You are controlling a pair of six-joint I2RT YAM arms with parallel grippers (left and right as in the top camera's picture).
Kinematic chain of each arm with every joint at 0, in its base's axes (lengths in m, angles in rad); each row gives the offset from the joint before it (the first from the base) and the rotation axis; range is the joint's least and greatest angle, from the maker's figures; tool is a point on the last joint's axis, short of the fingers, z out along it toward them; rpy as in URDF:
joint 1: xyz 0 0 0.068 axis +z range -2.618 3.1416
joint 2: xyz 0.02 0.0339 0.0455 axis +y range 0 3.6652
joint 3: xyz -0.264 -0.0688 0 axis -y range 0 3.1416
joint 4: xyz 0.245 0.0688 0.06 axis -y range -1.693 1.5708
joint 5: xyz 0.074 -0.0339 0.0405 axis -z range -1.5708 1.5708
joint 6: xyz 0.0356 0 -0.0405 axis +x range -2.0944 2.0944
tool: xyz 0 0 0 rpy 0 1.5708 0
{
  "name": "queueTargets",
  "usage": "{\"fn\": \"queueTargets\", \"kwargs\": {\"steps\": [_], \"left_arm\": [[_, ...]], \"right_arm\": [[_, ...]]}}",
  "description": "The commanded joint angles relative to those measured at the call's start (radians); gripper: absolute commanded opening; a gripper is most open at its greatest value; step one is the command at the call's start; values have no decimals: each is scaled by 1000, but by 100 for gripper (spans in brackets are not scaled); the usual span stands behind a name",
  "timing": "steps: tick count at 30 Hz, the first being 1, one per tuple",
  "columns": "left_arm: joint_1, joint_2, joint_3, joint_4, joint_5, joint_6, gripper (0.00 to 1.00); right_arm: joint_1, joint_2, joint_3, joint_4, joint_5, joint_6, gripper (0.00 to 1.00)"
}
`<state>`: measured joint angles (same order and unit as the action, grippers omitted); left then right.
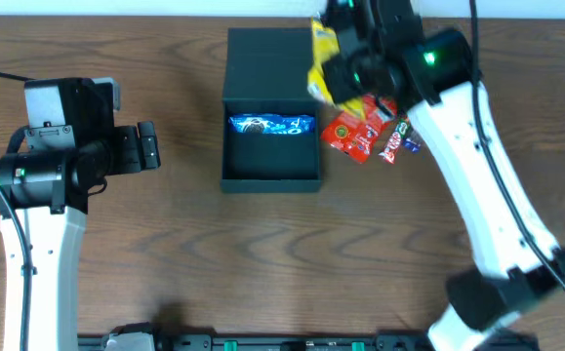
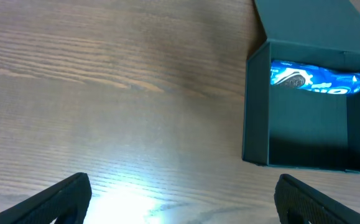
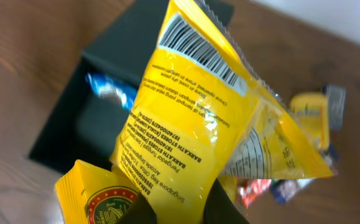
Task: Pack container
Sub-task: 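Lift the yellow bag and carry it into the black box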
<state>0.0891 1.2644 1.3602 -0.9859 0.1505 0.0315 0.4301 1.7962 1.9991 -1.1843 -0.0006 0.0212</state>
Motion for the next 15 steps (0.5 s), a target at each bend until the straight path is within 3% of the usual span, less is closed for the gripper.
{"fn": "queueTargets", "kwargs": {"steps": [1, 6, 15], "left_arm": [[2, 7, 10, 4, 0, 17, 95], [2, 7, 10, 11, 12, 17, 95], [2, 7, 10, 8, 12, 17, 95]], "right_arm": [[35, -13, -156, 24, 3, 47, 1], [122, 21, -316, 143, 4, 29, 1], [173, 54, -420, 214, 41, -8, 1]]}}
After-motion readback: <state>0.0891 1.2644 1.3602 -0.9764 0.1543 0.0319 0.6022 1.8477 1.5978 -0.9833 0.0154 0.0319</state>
